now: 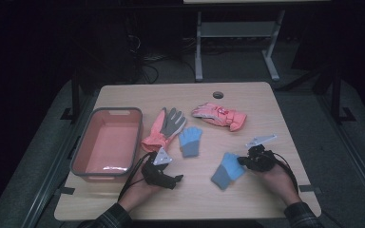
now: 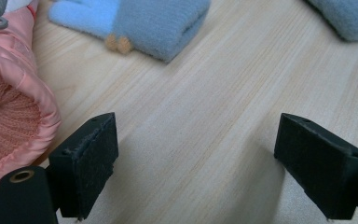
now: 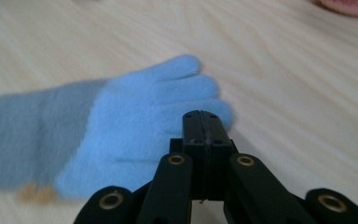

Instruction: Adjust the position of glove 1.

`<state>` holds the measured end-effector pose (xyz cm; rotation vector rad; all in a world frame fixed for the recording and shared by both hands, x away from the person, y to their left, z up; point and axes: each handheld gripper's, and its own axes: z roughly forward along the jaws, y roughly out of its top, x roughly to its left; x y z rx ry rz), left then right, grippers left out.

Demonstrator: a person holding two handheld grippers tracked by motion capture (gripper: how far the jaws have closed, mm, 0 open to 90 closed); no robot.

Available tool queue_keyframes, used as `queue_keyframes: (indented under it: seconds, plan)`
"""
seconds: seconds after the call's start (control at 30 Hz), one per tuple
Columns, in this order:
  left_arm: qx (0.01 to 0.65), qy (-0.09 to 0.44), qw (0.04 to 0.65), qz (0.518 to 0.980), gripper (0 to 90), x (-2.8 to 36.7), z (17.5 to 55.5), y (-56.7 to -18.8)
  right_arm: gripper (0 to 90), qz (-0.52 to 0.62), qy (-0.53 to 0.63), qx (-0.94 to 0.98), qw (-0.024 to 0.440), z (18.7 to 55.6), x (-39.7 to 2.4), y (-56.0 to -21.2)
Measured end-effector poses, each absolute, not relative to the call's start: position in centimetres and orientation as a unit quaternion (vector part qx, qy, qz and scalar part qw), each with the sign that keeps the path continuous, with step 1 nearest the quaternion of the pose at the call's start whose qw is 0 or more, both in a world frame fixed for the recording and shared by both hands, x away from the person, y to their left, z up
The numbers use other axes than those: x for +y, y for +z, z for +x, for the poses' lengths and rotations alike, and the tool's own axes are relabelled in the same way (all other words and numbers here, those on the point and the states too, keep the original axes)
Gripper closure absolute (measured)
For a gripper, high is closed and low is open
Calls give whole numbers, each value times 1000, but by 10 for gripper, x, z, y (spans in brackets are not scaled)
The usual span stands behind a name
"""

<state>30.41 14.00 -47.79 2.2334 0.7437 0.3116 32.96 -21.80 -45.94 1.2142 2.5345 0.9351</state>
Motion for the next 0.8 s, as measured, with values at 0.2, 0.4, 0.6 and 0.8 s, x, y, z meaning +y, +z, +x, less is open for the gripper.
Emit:
queue_keyframes:
  seconds: [0.2,0.4,0.6,0.8]
  plan:
    - [291,121,374,872,127,140,304,-478,898,400,320,853,99,345,-205,-461]
    - [291,121,374,872,127,140,304,-478,803,396,333,849,109,344,-207,-458]
    - [292,120,367,875,133,140,304,-476,442,409,356,832,115,334,-225,-455]
    - [303,112,358,876,357,142,305,-466,222,427,370,816,121,318,-248,-461]
